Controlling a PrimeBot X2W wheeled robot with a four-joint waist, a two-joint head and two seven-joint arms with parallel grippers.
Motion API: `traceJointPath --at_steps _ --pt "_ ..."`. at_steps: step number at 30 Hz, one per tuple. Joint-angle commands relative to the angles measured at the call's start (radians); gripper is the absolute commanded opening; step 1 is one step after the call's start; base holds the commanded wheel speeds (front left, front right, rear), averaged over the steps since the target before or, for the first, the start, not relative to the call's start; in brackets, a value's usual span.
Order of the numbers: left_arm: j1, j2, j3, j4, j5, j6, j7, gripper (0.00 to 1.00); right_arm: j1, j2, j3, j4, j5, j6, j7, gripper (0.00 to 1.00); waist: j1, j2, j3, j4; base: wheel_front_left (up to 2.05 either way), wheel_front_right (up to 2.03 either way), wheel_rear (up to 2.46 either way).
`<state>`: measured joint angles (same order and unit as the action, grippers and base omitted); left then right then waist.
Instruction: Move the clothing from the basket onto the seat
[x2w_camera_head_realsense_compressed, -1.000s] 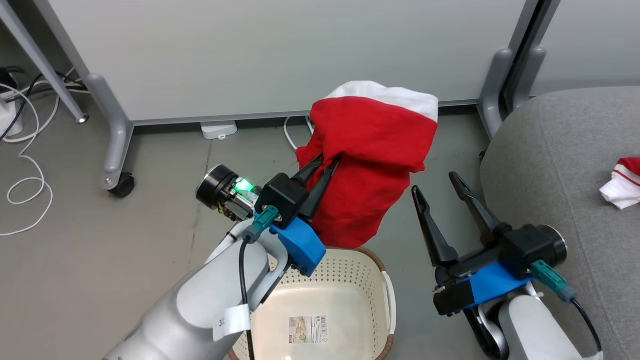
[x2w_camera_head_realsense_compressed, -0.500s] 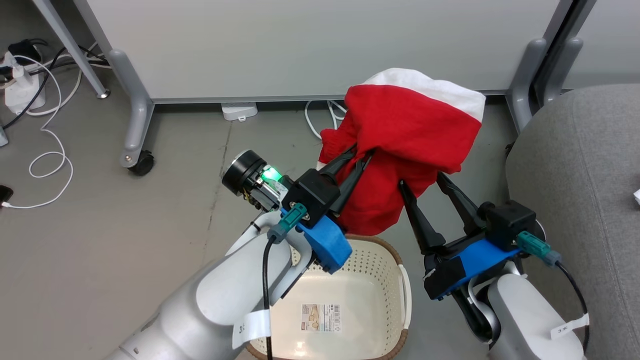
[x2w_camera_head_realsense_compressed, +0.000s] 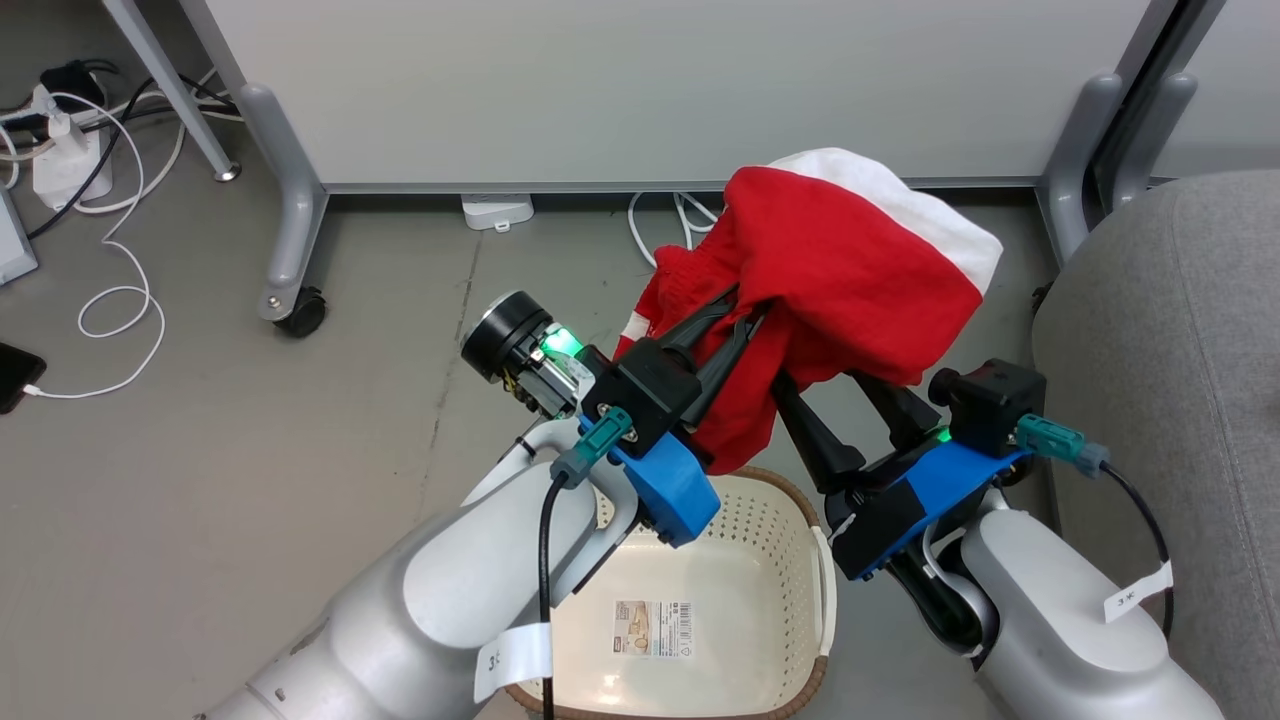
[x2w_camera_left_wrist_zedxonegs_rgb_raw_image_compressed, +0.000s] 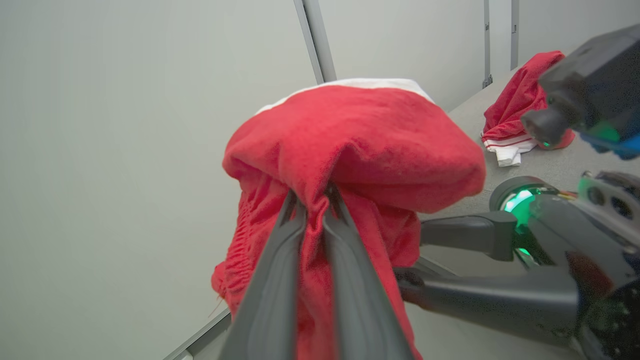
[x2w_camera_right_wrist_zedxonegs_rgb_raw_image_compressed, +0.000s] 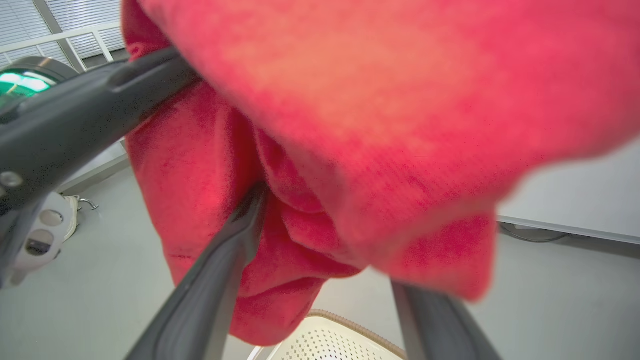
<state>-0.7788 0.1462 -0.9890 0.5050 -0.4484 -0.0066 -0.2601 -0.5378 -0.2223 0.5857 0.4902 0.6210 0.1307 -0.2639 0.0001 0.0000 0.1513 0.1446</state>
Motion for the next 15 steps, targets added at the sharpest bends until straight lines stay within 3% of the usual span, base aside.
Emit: traceJointPath --at_steps 1,6,7,8,9,10,15 --pt "-0.012 -0.001 -0.003 0.000 0.005 -0.003 -0.004 0.00 -0.026 -0.015 0.019 -0.013 0.021 0.000 -0.001 1.00 -0.0001 0.0000 0.002 0.002 0.00 0.00 0.00" --pt "-0.018 -0.002 -0.006 0.005 0.002 -0.005 -0.004 0.00 -0.047 -0.041 0.052 -0.042 0.075 0.000 -0.001 1.00 -0.0001 0.0000 0.005 0.007 0.00 0.00 0.00" --pt "-0.017 -0.003 -0.006 0.005 0.000 -0.005 -0.004 0.00 -0.048 -0.042 0.057 -0.043 0.078 0.000 -0.001 0.93 -0.0001 0.0000 0.004 0.007 0.00 0.00 0.00" --pt "-0.018 -0.003 -0.007 0.007 -0.001 -0.005 -0.005 0.00 -0.050 -0.044 0.065 -0.048 0.080 0.000 -0.001 0.48 -0.0001 0.0000 0.004 0.007 0.00 0.00 0.00" --pt "-0.018 -0.003 -0.007 0.007 -0.001 -0.005 -0.005 0.00 -0.050 -0.044 0.065 -0.048 0.080 0.000 -0.001 0.48 -0.0001 0.0000 0.004 0.007 0.00 0.00 0.00" --pt "-0.017 -0.003 -0.006 0.009 -0.003 -0.005 -0.005 0.00 -0.050 -0.049 0.075 -0.049 0.080 0.000 -0.001 0.00 -0.0001 0.0000 0.002 0.007 0.00 0.00 0.00" --pt "-0.015 0.000 -0.007 0.014 -0.006 -0.005 -0.005 0.00 -0.044 -0.051 0.082 -0.051 0.085 0.000 -0.001 0.00 -0.0001 0.0000 -0.002 0.005 0.00 0.00 0.00"
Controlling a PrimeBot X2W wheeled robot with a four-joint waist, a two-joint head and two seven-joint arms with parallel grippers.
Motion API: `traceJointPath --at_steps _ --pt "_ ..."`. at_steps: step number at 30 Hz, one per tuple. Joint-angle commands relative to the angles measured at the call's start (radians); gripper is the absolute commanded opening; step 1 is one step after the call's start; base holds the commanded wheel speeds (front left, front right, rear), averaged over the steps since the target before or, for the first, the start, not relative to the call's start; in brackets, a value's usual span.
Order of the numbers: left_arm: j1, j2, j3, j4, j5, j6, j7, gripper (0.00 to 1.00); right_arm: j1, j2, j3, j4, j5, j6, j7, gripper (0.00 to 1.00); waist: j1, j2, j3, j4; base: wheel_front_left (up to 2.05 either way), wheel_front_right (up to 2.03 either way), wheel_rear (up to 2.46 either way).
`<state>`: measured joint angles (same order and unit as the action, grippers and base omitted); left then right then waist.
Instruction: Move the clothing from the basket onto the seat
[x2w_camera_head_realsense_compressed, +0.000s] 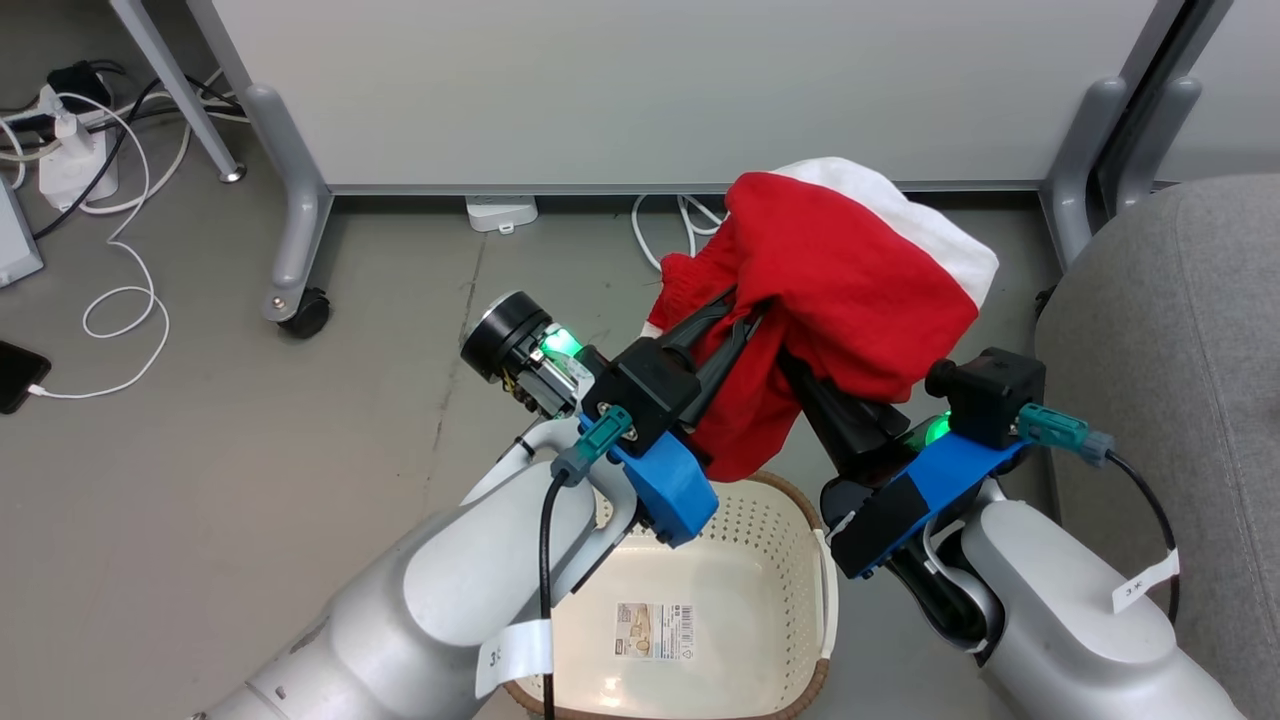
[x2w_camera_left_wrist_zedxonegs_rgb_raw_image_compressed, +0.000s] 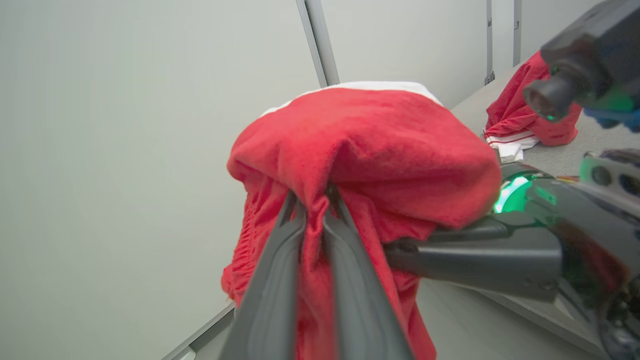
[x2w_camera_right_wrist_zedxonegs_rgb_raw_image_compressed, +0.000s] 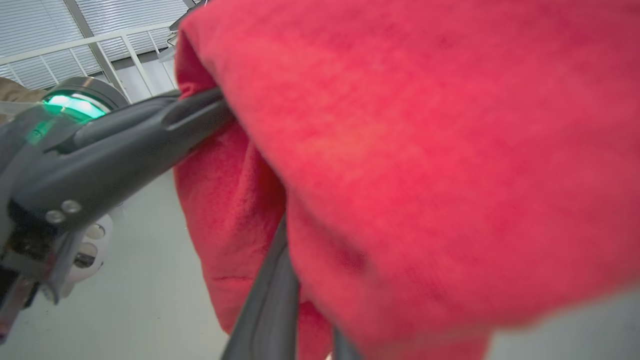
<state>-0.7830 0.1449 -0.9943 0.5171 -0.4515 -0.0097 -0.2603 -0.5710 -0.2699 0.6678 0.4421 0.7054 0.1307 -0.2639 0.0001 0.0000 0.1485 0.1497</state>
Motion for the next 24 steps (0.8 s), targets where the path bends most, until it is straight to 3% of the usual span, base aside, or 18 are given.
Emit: traceJointPath --at_steps 1,10,11,12,24 --pt "-0.011 0.002 -0.002 0.002 -0.003 -0.002 -0.005 0.00 -0.010 -0.005 0.002 -0.003 -0.001 0.000 -0.001 0.00 -0.0001 0.0000 -0.001 -0.001 0.00 0.00 0.00" --pt "0.000 0.003 0.002 0.006 -0.012 0.002 -0.006 0.00 -0.004 -0.011 0.012 -0.001 -0.003 0.000 -0.001 0.00 -0.0001 0.0000 -0.013 -0.005 0.00 0.00 0.00" --pt "-0.003 0.005 0.000 0.009 -0.003 0.012 -0.006 0.39 -0.003 -0.011 0.012 -0.002 -0.002 0.000 -0.001 0.00 -0.0001 0.0000 -0.013 -0.006 0.00 0.00 0.00" --pt "-0.005 0.006 -0.003 0.010 0.002 0.016 -0.005 1.00 -0.004 -0.012 0.014 -0.002 -0.006 0.000 -0.001 0.00 -0.0001 0.0000 -0.014 -0.006 0.00 0.00 0.00" --pt "-0.005 0.009 0.003 0.008 0.001 0.026 -0.006 1.00 0.004 -0.020 0.012 -0.012 -0.034 0.000 -0.001 0.00 -0.0001 0.0000 -0.013 -0.011 0.00 0.00 0.00"
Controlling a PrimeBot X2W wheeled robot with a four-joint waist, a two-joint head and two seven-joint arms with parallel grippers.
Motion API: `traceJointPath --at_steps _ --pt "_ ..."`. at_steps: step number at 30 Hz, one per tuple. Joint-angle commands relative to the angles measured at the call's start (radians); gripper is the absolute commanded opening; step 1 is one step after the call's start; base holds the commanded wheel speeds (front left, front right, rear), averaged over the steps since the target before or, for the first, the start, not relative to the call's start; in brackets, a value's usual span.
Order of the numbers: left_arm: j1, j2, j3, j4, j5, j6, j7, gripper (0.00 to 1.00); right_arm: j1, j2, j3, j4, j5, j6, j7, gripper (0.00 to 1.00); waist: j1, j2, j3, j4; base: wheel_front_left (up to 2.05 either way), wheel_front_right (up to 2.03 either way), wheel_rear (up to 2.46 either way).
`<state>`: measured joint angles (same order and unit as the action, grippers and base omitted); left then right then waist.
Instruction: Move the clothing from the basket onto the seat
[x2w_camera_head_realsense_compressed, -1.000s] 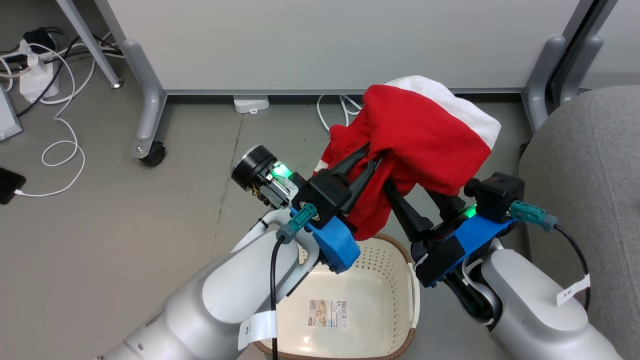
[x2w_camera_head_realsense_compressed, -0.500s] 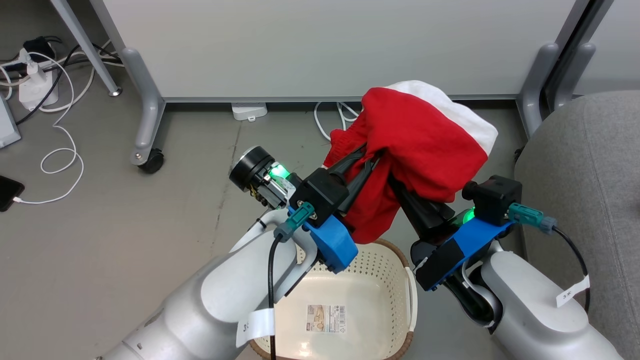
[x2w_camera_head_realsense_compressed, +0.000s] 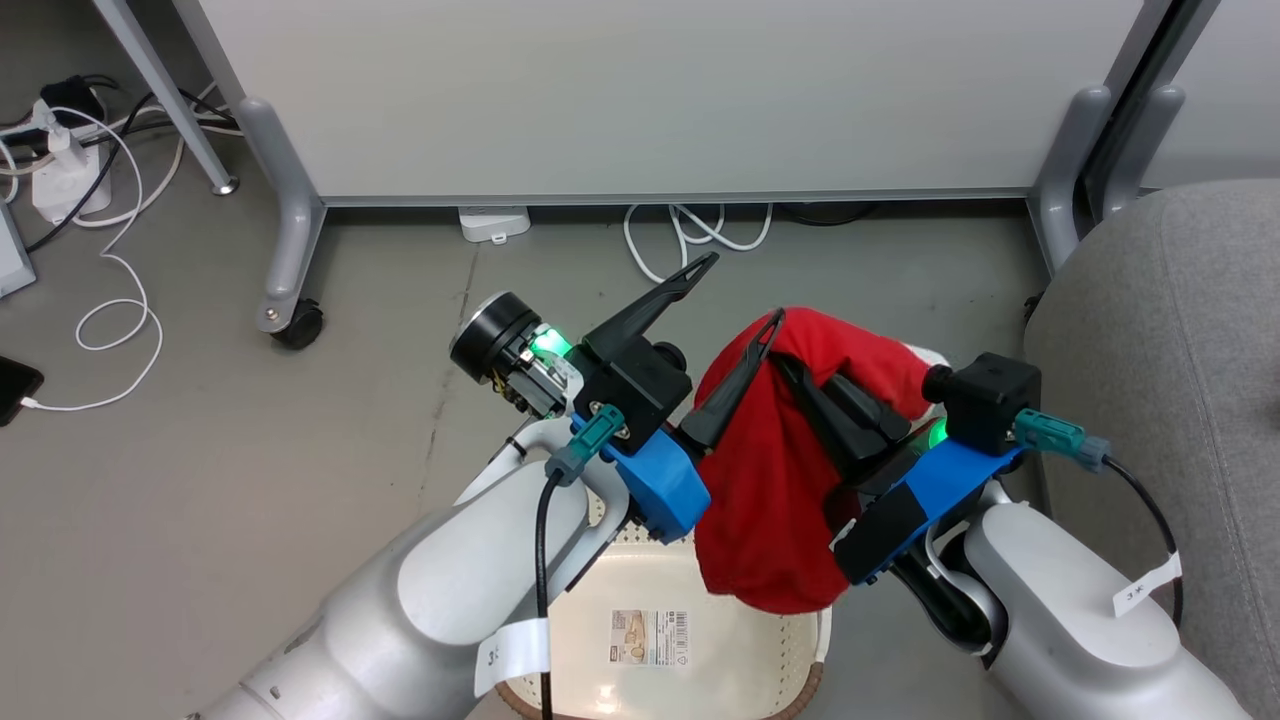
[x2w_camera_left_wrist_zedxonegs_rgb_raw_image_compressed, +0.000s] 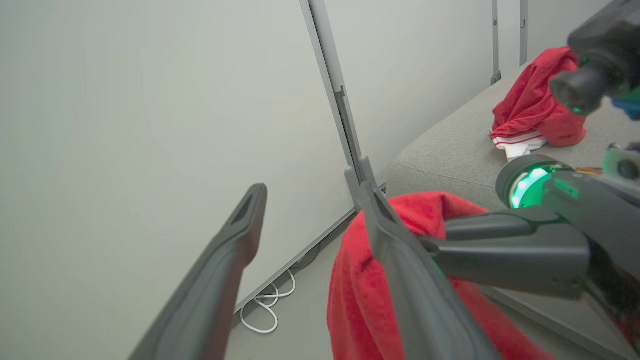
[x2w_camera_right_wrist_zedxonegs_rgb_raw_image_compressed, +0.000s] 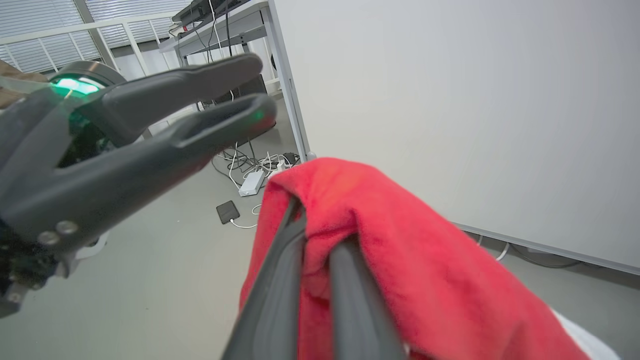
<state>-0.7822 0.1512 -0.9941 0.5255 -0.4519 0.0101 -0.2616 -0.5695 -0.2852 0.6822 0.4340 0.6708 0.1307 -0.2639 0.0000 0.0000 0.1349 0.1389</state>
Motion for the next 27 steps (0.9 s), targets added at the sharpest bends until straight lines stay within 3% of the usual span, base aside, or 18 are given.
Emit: traceJointPath --at_steps 1,14,27 --pt "-0.006 0.004 0.003 -0.002 0.001 0.007 -0.004 1.00 0.003 -0.005 -0.005 -0.004 -0.002 0.000 -0.001 0.00 0.0000 0.0000 0.001 -0.001 0.00 0.00 0.00" --pt "-0.008 0.013 0.011 -0.019 -0.007 0.014 -0.005 1.00 0.024 0.006 -0.122 -0.017 -0.061 0.000 -0.001 0.00 0.0000 0.0000 0.032 -0.052 0.00 0.00 0.00" --pt "-0.024 0.018 0.005 -0.021 -0.012 0.001 -0.004 1.00 0.049 0.006 -0.298 -0.056 -0.154 0.000 -0.001 0.00 0.0000 0.0000 0.100 -0.171 0.00 0.00 0.00"
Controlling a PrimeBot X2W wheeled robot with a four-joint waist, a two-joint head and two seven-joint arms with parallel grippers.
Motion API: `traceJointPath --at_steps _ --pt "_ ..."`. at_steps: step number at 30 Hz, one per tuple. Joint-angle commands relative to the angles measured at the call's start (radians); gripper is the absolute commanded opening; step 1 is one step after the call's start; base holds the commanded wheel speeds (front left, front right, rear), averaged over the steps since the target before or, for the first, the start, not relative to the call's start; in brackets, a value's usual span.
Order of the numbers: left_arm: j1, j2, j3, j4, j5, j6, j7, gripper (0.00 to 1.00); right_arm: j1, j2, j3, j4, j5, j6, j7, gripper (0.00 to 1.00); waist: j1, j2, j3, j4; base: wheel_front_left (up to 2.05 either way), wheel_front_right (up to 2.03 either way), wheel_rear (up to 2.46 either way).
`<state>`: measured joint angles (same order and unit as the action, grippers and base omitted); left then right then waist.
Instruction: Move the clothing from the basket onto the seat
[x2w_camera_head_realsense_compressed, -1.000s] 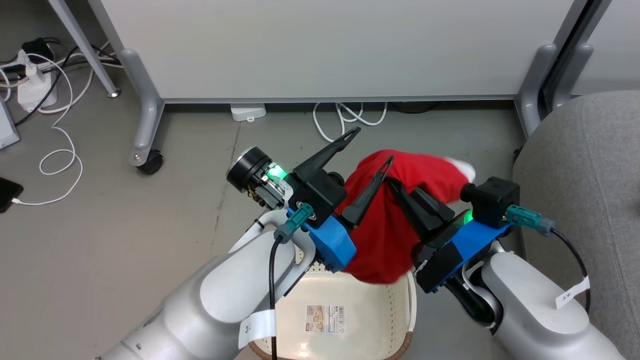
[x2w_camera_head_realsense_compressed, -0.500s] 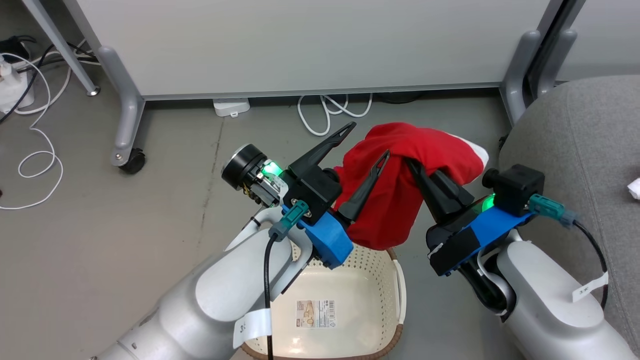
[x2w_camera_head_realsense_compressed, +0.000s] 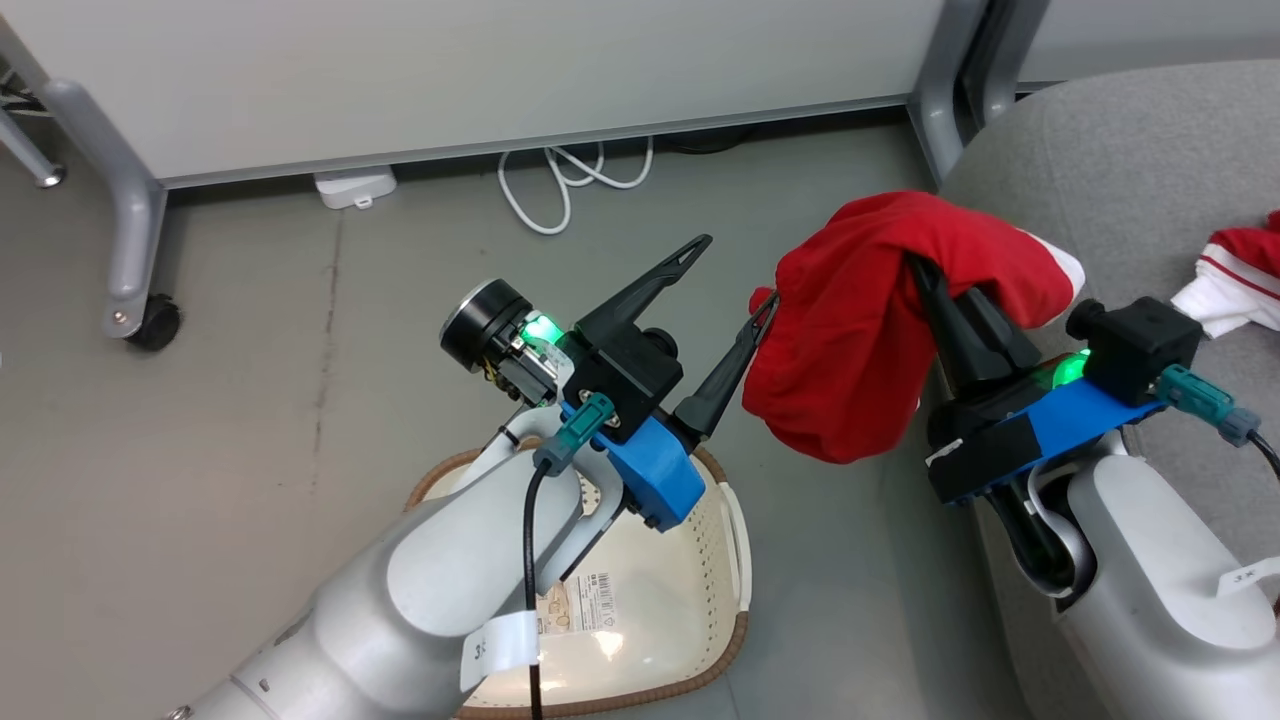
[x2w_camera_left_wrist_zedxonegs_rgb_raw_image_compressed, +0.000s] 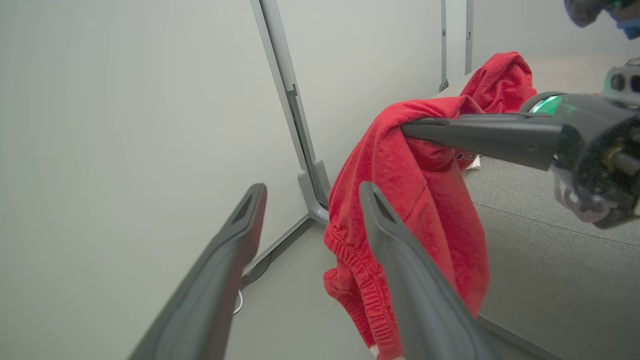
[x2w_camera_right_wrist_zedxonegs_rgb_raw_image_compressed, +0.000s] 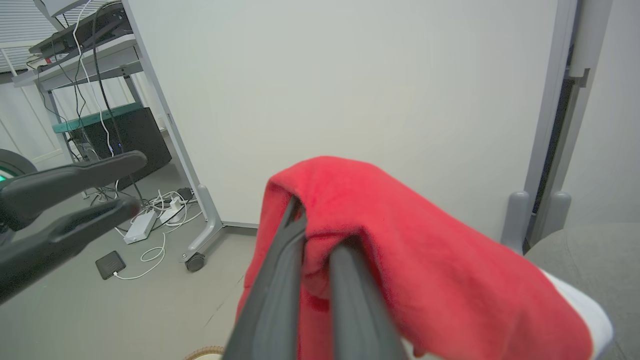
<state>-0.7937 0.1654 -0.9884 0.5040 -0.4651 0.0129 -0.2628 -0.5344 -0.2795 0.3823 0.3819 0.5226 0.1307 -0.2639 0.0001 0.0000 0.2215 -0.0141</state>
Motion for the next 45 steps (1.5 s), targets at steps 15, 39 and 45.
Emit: traceJointPath --at_steps 15,39,45 --pt "-0.001 -0.009 -0.040 0.017 0.007 -0.022 -0.003 1.00 0.117 -0.015 -0.187 -0.084 -0.057 0.000 -0.001 0.00 -0.0001 0.0000 0.050 -0.176 0.00 0.00 0.00" --pt "-0.016 -0.013 -0.061 0.019 0.010 -0.027 0.000 1.00 0.130 0.009 -0.323 -0.169 -0.108 0.000 -0.001 0.00 -0.0001 0.0000 0.084 -0.240 0.00 0.00 0.00" --pt "-0.069 0.002 -0.061 -0.003 0.029 -0.025 0.013 1.00 -0.024 -0.025 -0.394 -0.221 -0.160 0.000 -0.001 0.00 -0.0001 0.0000 0.173 -0.223 0.00 0.00 0.00"
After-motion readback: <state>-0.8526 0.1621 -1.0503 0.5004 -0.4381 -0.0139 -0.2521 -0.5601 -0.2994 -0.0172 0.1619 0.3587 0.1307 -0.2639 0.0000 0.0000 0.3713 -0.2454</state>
